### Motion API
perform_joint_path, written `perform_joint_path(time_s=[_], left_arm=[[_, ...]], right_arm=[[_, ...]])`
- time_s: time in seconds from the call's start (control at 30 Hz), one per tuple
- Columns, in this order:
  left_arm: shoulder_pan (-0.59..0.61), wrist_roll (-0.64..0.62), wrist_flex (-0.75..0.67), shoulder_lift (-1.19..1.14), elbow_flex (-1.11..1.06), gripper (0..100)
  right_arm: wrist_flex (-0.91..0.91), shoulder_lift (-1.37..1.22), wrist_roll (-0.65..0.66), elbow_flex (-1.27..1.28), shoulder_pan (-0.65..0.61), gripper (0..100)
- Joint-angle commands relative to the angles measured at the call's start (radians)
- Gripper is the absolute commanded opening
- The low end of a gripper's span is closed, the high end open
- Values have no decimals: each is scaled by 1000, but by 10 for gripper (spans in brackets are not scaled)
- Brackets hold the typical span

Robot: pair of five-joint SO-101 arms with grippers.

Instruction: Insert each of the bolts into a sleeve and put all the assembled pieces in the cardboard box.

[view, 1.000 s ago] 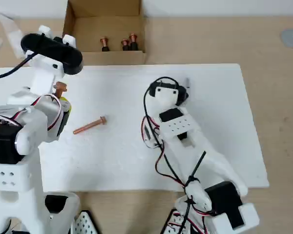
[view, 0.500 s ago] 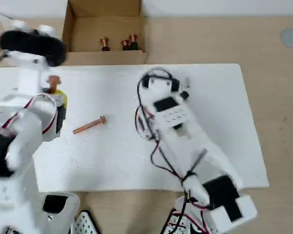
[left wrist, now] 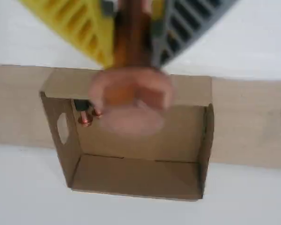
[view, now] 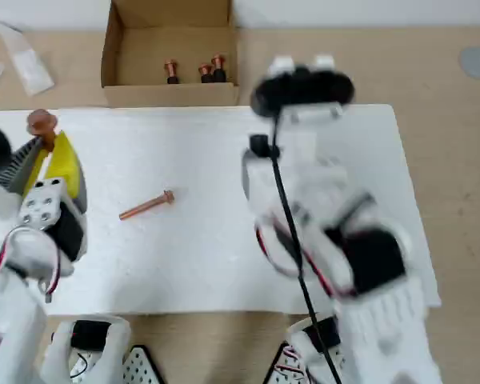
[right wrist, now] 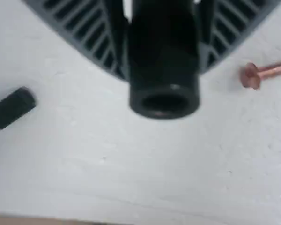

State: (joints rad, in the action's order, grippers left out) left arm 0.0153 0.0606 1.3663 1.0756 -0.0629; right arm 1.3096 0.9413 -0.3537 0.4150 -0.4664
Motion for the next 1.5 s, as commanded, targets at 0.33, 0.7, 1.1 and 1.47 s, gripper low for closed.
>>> perform_joint_path(time_s=[0.33, 0.7, 1.1, 1.47], left_arm=[[-74, -109, -793, 44, -566, 6], [-385, -109, -798, 53, -634, 6], [-385, -216, -598, 159, -629, 6], [-393, -272, -489, 188, -631, 6]], right_arm=[[-1037, 734, 199, 1136, -131, 9], [-1122, 931, 293, 1274, -354, 9], [-1122, 931, 292, 1274, -332, 9], [-1122, 931, 287, 1274, -289, 9]])
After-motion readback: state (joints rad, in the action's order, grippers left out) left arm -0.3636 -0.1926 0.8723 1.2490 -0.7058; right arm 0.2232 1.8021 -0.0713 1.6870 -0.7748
